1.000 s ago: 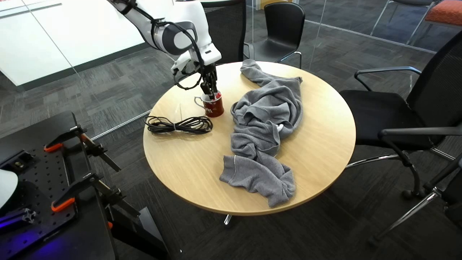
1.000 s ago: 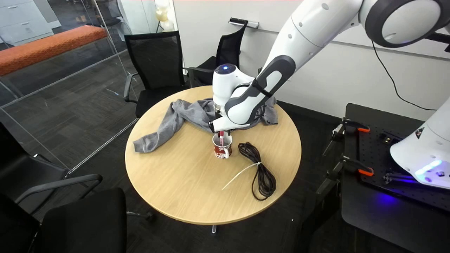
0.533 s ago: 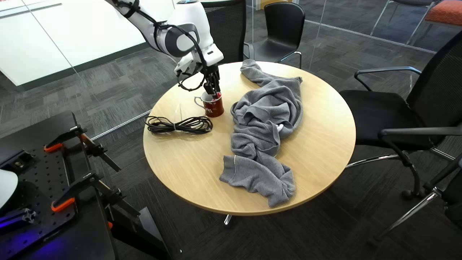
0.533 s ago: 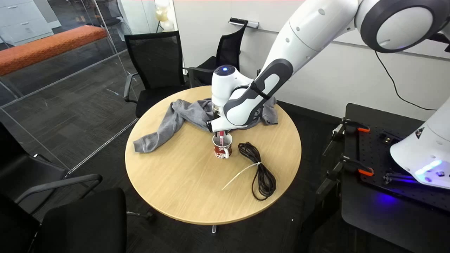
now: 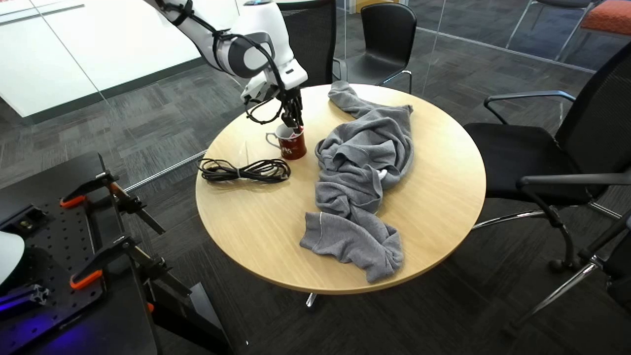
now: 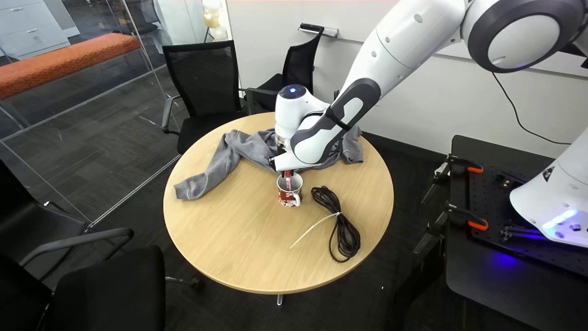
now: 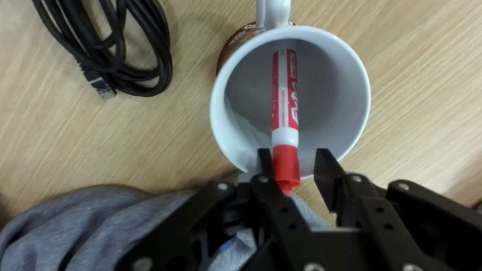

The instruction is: Pick up the pen from the mug cup and put it on the table.

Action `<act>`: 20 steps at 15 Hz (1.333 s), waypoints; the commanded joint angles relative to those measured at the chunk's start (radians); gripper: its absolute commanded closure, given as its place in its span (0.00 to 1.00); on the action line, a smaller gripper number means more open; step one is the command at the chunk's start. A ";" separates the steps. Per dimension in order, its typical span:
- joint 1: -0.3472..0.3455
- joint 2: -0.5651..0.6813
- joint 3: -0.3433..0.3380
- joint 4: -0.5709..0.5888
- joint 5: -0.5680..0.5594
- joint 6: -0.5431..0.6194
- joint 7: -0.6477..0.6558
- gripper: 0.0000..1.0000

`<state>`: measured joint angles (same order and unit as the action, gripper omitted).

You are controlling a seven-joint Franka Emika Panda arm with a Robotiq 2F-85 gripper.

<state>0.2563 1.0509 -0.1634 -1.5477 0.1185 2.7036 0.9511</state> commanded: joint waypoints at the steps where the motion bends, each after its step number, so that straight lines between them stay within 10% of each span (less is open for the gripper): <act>1: 0.013 0.019 -0.018 0.027 0.002 0.016 0.037 0.75; 4: 0.016 0.014 -0.019 0.018 0.003 0.027 0.039 0.97; 20: 0.165 -0.215 -0.120 -0.323 0.005 0.214 0.115 0.95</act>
<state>0.3713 0.9512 -0.2450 -1.7254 0.1187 2.8926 1.0276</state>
